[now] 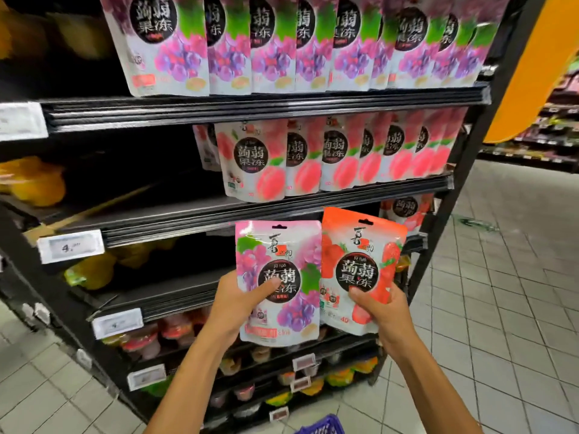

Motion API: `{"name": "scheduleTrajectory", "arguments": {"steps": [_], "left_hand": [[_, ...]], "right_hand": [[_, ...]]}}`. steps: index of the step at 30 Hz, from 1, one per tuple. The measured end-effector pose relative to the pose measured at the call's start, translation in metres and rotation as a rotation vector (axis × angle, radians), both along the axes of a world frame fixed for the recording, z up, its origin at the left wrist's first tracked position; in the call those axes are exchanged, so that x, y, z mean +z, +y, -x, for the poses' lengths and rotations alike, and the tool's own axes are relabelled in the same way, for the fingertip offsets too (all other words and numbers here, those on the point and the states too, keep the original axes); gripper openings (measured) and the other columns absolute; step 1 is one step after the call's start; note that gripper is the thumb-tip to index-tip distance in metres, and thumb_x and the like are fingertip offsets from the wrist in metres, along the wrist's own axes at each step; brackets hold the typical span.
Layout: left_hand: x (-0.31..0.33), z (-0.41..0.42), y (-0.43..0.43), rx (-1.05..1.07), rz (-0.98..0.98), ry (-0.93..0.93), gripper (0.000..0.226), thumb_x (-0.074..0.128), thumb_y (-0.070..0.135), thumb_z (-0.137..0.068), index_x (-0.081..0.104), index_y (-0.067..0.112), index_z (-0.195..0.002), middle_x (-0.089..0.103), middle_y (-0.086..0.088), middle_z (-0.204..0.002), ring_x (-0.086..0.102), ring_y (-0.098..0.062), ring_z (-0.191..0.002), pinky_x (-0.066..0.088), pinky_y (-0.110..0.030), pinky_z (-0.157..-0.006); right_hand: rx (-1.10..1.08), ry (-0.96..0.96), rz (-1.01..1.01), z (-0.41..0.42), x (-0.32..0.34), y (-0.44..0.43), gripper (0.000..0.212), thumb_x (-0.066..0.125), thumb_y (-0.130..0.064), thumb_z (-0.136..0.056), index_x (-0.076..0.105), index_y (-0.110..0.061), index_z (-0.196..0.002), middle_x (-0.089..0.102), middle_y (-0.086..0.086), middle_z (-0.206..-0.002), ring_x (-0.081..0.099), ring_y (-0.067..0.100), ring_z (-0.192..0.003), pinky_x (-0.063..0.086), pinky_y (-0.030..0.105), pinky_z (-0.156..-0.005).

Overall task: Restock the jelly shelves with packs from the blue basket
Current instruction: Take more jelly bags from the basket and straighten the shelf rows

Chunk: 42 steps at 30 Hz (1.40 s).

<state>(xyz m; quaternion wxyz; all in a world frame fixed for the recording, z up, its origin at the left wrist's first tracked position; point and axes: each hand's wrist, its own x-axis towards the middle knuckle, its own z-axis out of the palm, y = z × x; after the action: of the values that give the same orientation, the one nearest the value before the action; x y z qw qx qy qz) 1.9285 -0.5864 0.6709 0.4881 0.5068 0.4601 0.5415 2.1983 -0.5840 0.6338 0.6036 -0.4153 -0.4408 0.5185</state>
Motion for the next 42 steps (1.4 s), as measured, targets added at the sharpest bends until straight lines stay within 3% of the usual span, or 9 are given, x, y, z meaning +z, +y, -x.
{"name": "scheduleTrajectory", "arguments": {"steps": [10, 14, 17, 22, 29, 32, 36, 38, 42], "left_hand": [[-0.017, -0.090, 0.050, -0.006, 0.081, 0.015, 0.042, 0.086, 0.037, -0.059, 0.073, 0.025, -0.098, 0.077, -0.005, -0.096, 0.074, -0.026, -0.089, 0.060, -0.042, -0.074], [-0.033, -0.129, 0.072, 0.055, 0.136, -0.011, 0.050, 0.086, 0.039, -0.054, 0.073, 0.021, -0.098, 0.078, -0.004, -0.093, 0.075, -0.023, -0.086, 0.059, -0.028, -0.063], [-0.045, -0.153, 0.087, 0.103, 0.186, -0.023, 0.054, 0.085, 0.041, -0.051, 0.072, 0.021, -0.099, 0.078, -0.004, -0.092, 0.075, -0.022, -0.085, 0.059, -0.032, -0.066], [-0.064, -0.185, 0.105, 0.170, 0.240, -0.032, 0.053, 0.084, 0.038, -0.054, 0.071, 0.020, -0.103, 0.078, -0.003, -0.093, 0.075, -0.021, -0.085, 0.059, -0.028, -0.064], [-0.072, -0.205, 0.121, 0.255, 0.281, 0.019, 0.051, 0.079, 0.040, -0.059, 0.068, 0.023, -0.106, 0.077, 0.007, -0.093, 0.074, -0.009, -0.084, 0.053, -0.022, -0.067], [-0.069, -0.206, 0.128, 0.287, 0.281, 0.039, 0.052, 0.080, 0.042, -0.058, 0.068, 0.024, -0.105, 0.077, 0.007, -0.092, 0.073, -0.008, -0.082, 0.052, -0.025, -0.068], [-0.067, -0.208, 0.135, 0.301, 0.266, 0.040, 0.050, 0.081, 0.041, -0.057, 0.069, 0.024, -0.103, 0.077, 0.006, -0.092, 0.073, -0.008, -0.083, 0.053, -0.020, -0.061], [-0.066, -0.208, 0.138, 0.307, 0.254, 0.032, 0.047, 0.082, 0.040, -0.058, 0.069, 0.025, -0.101, 0.077, 0.006, -0.092, 0.073, -0.007, -0.083, 0.053, -0.017, -0.061], [-0.067, -0.205, 0.143, 0.320, 0.250, 0.043, 0.051, 0.083, 0.043, -0.058, 0.070, 0.024, -0.103, 0.077, 0.002, -0.095, 0.073, -0.017, -0.088, 0.055, -0.035, -0.075]], "right_hand": [[-0.065, -0.040, 0.095, -0.083, -0.012, 0.037, 0.067, 0.092, -0.030, -0.058, 0.064, -0.015, -0.117, 0.074, 0.011, -0.109, 0.071, 0.032, -0.100, 0.059, 0.047, -0.084], [-0.078, -0.072, 0.160, -0.124, -0.028, 0.070, 0.070, 0.093, -0.034, -0.056, 0.064, -0.014, -0.117, 0.074, 0.010, -0.108, 0.071, 0.031, -0.100, 0.055, 0.056, -0.091], [-0.085, -0.079, 0.198, -0.153, -0.039, 0.100, 0.072, 0.092, -0.038, -0.055, 0.064, -0.013, -0.116, 0.074, 0.010, -0.107, 0.072, 0.031, -0.098, 0.055, 0.057, -0.090], [-0.070, -0.134, 0.175, -0.184, -0.046, 0.159, 0.045, 0.087, -0.028, -0.067, 0.067, -0.017, -0.106, 0.075, 0.008, -0.101, 0.072, 0.028, -0.094, 0.058, 0.045, -0.082], [-0.007, -0.246, 0.128, -0.190, -0.037, 0.236, 0.039, 0.084, -0.028, -0.075, 0.065, -0.012, -0.104, 0.071, -0.001, -0.088, 0.069, 0.014, -0.081, 0.051, 0.027, -0.070], [-0.028, -0.231, 0.110, -0.187, -0.033, 0.260, 0.034, 0.086, -0.028, -0.073, 0.059, -0.025, -0.094, 0.063, -0.003, -0.085, 0.064, 0.015, -0.084, 0.046, 0.025, -0.072], [-0.040, -0.271, 0.096, -0.182, -0.033, 0.277, 0.035, 0.086, -0.027, -0.073, 0.058, -0.019, -0.093, 0.064, 0.008, -0.092, 0.064, 0.020, -0.087, 0.050, 0.034, -0.079], [0.001, -0.314, 0.076, -0.180, -0.036, 0.277, 0.033, 0.086, -0.026, -0.074, 0.058, -0.021, -0.091, 0.065, 0.004, -0.088, 0.064, 0.014, -0.082, 0.049, 0.027, -0.075], [0.059, -0.420, -0.013, -0.187, -0.042, 0.272, 0.027, 0.083, -0.019, -0.077, 0.063, -0.013, -0.094, 0.070, 0.002, -0.086, 0.068, 0.008, -0.079, 0.052, 0.024, -0.071]]}}
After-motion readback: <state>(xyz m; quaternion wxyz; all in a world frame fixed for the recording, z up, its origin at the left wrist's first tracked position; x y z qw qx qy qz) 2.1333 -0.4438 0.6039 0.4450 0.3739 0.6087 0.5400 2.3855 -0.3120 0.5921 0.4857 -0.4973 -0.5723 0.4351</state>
